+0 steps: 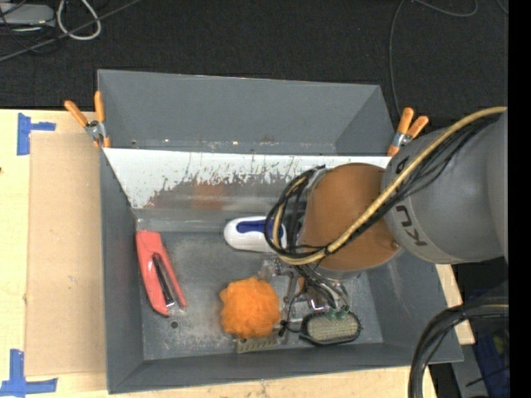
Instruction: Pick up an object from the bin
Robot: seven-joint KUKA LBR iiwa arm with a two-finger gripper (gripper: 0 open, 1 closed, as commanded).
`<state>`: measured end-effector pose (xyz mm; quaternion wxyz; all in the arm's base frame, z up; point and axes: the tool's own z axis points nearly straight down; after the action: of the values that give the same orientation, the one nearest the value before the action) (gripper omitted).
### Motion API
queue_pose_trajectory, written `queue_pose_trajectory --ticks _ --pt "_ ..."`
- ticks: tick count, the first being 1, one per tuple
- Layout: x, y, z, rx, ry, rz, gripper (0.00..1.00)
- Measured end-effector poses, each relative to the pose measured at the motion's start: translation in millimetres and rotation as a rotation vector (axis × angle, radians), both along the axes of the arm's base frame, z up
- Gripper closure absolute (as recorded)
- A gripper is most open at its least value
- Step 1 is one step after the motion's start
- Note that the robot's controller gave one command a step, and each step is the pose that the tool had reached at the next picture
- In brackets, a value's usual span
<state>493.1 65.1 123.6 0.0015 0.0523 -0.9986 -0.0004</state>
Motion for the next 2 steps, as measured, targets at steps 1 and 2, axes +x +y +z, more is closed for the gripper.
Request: queue_pose_trajectory --ticks 1,2 --pt "-11.9 17.3 -1.3 0.000 0.001 0.016 0.00" --pt "-13.1 12.5 -50.9 0.002 -0.029 0.139 0.00"
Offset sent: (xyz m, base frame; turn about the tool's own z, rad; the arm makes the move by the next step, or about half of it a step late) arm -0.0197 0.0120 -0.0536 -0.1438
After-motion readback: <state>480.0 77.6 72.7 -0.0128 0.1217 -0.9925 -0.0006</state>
